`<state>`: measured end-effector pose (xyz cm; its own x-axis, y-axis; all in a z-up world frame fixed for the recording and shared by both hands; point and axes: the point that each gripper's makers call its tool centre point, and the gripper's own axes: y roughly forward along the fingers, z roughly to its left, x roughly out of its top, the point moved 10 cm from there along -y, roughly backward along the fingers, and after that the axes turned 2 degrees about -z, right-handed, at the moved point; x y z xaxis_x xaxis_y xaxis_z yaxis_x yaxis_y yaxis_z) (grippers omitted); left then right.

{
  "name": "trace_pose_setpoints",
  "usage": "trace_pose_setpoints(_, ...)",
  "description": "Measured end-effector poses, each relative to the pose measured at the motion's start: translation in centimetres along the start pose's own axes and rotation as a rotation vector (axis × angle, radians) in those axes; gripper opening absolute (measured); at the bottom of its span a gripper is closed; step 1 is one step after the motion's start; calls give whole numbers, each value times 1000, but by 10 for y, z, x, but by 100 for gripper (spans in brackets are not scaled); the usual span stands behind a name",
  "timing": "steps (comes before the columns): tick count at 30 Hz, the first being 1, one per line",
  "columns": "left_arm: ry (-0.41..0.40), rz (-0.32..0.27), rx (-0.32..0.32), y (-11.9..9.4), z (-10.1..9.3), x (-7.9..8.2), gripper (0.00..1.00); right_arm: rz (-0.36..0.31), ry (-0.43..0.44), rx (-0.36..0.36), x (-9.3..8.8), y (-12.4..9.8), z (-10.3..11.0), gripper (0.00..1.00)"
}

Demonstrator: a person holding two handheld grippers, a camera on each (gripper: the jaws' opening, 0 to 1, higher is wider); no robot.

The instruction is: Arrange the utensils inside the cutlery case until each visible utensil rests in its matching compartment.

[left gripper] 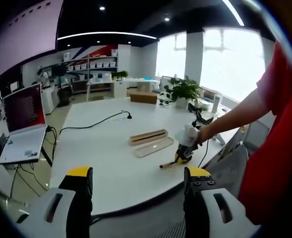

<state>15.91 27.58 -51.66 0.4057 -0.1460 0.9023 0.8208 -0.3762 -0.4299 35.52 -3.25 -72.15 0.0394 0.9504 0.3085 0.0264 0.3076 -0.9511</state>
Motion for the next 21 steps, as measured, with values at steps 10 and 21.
trace_pose_setpoints(10,0,-3,-2,1,-1,-1,77,8,-8,-5,7,-9,-5,1)
trace_pose_setpoints(21,-1,2,-2,0,-1,-2,77,20,-22,7,9,-12,-9,1)
